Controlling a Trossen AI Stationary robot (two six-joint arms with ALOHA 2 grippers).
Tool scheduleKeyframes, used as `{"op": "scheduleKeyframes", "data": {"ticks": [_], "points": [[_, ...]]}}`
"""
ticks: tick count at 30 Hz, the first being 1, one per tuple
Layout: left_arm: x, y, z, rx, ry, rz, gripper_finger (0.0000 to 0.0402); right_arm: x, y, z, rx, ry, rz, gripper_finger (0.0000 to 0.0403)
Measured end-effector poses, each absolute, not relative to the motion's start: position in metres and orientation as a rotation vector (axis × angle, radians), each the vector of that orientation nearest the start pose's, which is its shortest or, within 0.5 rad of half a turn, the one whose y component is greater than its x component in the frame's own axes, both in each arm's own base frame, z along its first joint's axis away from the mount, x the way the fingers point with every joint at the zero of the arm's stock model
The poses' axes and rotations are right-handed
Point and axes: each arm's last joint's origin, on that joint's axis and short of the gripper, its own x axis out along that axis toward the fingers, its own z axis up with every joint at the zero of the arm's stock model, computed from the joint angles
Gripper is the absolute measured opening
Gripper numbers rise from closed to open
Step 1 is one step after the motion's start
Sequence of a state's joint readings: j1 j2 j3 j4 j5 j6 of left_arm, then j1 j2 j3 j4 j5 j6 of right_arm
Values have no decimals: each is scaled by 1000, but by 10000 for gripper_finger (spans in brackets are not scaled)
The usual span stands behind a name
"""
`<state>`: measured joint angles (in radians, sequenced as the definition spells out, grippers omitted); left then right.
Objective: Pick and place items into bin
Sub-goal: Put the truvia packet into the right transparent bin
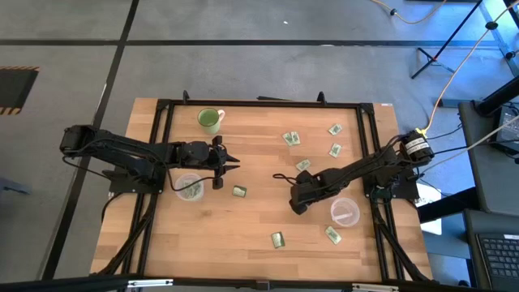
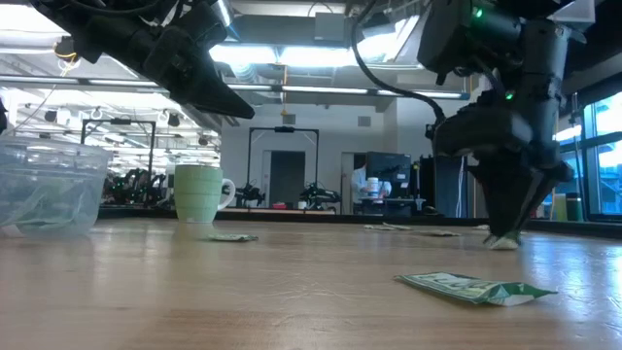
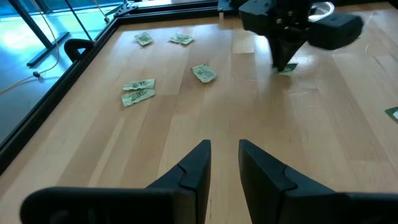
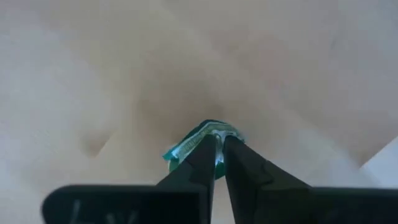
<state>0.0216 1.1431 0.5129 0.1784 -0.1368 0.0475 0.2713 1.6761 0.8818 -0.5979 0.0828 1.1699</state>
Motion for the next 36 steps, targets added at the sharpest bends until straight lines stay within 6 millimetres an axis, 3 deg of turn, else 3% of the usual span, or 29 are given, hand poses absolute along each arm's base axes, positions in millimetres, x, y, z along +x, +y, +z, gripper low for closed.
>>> {"op": "scheduleKeyframes", "data": {"ticks": [9, 12, 20, 27, 36], "points": [[230, 9, 205, 73, 459, 145, 77, 268, 75, 189, 747, 1183, -520, 14], [230, 9, 205, 73, 459, 145, 77, 261, 76, 207, 763, 1240, -495, 13], [230, 9, 205, 73, 468, 144, 77, 220, 88, 243, 792, 1446, -704, 14], [229, 9, 204, 74, 481, 144, 77, 198, 113, 242, 820, 1497, -775, 14], [229, 9, 204, 74, 481, 144, 77, 176, 120, 207, 807, 1513, -972, 14]]}}
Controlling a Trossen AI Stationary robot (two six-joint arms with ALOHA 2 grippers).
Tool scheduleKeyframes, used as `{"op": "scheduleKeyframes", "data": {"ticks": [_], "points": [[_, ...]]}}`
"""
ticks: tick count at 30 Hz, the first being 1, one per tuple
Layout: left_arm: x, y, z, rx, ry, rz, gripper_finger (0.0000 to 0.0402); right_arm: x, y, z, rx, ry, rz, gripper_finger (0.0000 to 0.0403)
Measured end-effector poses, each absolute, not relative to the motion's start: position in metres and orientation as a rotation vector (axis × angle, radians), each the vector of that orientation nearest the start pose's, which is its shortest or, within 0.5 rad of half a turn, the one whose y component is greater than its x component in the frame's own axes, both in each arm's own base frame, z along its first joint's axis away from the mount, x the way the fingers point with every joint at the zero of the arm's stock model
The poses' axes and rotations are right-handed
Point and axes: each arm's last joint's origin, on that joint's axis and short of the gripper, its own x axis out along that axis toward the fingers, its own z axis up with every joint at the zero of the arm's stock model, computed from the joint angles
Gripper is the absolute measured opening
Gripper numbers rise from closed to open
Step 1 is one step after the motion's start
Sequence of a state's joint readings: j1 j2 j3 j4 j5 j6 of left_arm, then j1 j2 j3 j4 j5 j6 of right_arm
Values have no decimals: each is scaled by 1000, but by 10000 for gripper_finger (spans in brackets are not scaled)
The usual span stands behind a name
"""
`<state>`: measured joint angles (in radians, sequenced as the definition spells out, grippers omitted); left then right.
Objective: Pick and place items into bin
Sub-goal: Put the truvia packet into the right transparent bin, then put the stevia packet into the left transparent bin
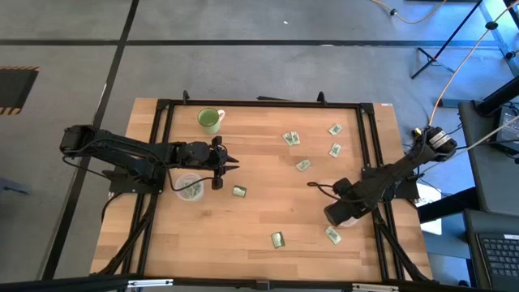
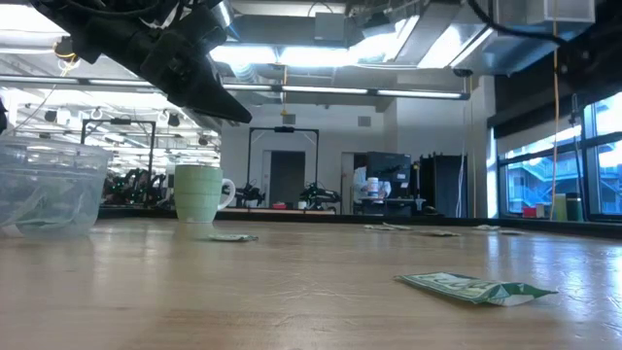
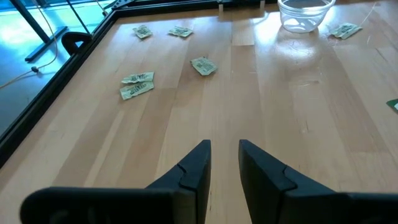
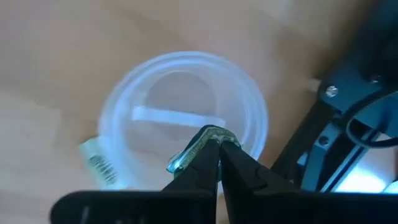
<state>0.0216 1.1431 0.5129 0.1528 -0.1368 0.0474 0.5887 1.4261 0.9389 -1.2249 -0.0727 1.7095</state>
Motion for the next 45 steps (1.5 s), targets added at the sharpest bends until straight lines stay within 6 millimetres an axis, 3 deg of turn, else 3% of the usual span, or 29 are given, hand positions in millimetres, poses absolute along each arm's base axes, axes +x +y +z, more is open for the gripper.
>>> {"op": "scheduleKeyframes", "data": {"ticks": [19, 31, 39, 45], "points": [[229, 9, 204, 66, 480, 146, 77, 172, 119, 166, 885, 1469, -892, 23], [229, 9, 204, 66, 480, 146, 77, 172, 119, 166, 890, 1475, -887, 115], [229, 9, 204, 66, 480, 146, 77, 176, 121, 171, 907, 1466, -865, 123], [229, 9, 204, 66, 480, 146, 77, 192, 132, 199, 927, 1441, -745, 123]]}}
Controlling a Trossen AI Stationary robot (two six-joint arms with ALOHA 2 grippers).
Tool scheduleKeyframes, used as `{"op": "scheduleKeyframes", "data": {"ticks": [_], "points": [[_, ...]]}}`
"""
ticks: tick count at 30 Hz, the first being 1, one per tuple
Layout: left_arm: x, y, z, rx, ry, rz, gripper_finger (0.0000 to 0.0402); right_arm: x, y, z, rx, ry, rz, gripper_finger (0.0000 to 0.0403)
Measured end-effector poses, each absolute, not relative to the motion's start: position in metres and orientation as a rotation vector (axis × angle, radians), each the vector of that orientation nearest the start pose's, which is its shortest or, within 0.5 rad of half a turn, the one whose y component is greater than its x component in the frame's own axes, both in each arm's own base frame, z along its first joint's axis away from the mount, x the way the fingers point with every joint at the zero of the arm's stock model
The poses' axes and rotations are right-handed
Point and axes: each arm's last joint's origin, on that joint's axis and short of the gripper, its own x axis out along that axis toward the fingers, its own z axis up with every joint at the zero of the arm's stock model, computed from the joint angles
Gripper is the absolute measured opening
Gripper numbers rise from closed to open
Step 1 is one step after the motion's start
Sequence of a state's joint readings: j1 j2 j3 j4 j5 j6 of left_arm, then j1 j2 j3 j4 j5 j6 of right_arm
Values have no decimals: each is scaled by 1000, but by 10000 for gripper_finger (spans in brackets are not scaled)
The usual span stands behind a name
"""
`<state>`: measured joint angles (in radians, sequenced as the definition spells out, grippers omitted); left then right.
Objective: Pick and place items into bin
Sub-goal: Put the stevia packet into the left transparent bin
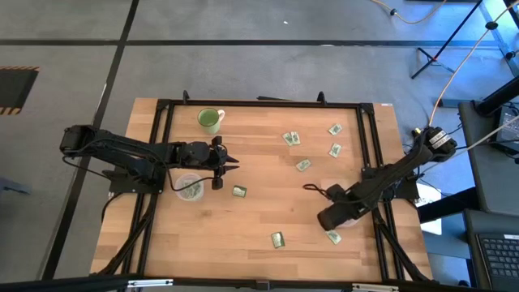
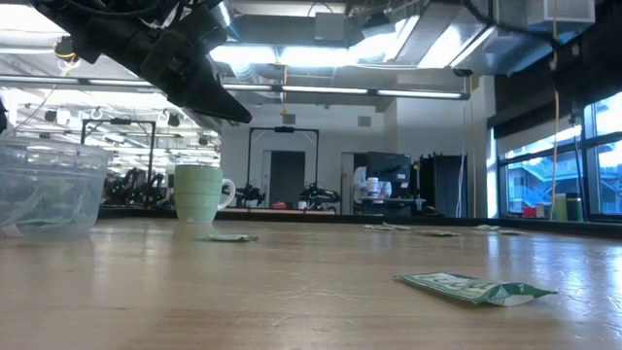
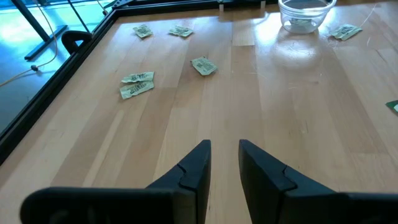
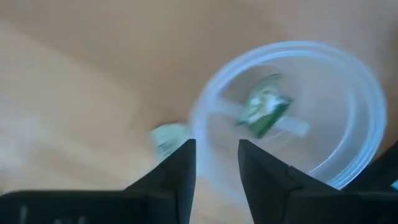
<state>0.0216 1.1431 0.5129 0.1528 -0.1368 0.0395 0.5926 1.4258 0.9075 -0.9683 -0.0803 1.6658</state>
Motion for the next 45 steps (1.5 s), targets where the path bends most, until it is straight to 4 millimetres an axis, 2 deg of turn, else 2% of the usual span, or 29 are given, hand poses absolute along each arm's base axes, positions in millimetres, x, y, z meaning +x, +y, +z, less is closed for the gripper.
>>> {"op": "scheduleKeyframes", "data": {"ticks": [5, 9, 14, 20, 28, 38, 41, 45], "points": [[229, 9, 204, 66, 480, 146, 77, 204, 141, 225, 894, 1342, -623, 123], [229, 9, 204, 66, 480, 146, 77, 207, 147, 229, 849, 1291, -536, 123], [229, 9, 204, 66, 479, 146, 77, 215, 154, 217, 795, 1318, -513, 123], [230, 9, 204, 66, 476, 146, 77, 229, 167, 190, 731, 1400, -469, 123], [229, 9, 204, 66, 476, 146, 77, 243, 179, 170, 708, 1519, -566, 123], [229, 9, 204, 66, 480, 146, 77, 254, 205, 168, 660, 1595, -720, 122], [229, 9, 204, 66, 480, 146, 77, 252, 215, 166, 708, 1593, -809, 122], [229, 9, 204, 66, 480, 146, 77, 245, 223, 165, 859, 1527, -1003, 122]]}}
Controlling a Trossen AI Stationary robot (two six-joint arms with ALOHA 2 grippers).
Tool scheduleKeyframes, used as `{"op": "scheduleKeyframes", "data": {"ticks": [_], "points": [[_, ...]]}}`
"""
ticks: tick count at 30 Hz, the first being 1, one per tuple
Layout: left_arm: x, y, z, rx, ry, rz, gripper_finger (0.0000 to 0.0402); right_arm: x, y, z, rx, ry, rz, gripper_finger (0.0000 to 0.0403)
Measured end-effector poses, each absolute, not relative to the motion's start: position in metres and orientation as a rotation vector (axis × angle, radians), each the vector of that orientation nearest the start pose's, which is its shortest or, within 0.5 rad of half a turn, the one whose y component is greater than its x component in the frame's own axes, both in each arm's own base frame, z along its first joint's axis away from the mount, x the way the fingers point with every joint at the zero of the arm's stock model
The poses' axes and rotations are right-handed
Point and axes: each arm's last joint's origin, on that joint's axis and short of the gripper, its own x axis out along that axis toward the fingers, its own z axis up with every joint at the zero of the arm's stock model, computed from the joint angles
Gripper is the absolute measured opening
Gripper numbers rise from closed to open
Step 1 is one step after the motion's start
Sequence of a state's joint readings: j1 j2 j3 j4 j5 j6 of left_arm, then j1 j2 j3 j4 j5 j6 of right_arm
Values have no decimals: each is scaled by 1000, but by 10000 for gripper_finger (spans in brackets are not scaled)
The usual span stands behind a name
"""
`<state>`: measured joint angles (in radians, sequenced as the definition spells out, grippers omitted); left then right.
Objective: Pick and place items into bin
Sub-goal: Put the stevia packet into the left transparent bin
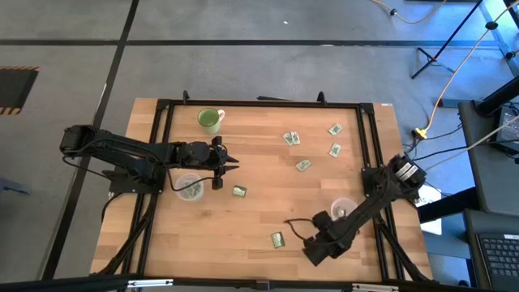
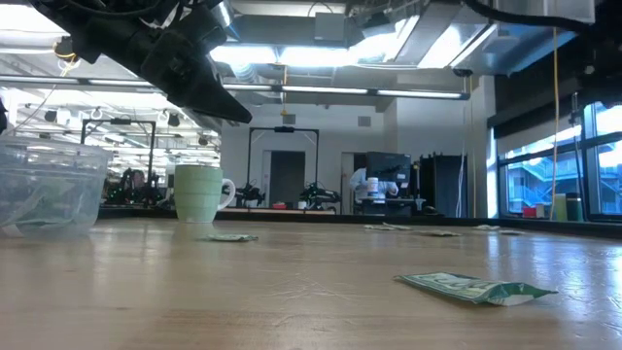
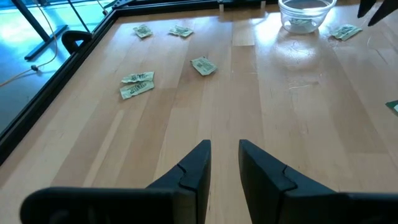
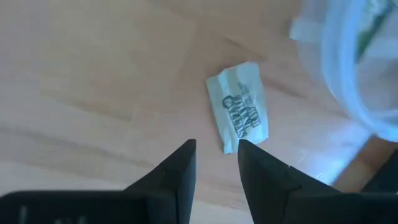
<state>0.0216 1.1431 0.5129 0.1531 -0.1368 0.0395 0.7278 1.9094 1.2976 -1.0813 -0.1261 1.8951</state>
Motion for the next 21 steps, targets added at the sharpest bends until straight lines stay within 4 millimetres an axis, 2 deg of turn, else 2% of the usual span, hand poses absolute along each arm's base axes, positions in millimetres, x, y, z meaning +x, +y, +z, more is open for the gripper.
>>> {"op": "scheduleKeyframes", "data": {"ticks": [7, 13, 21], "points": [[229, 9, 204, 70, 480, 145, 77, 232, 236, 163, 973, 1453, -1144, 122], [229, 9, 204, 83, 479, 142, 77, 222, 236, 150, 955, 1410, -1242, 122], [229, 9, 204, 83, 478, 142, 77, 219, 232, 133, 971, 1395, -1219, 122]]}}
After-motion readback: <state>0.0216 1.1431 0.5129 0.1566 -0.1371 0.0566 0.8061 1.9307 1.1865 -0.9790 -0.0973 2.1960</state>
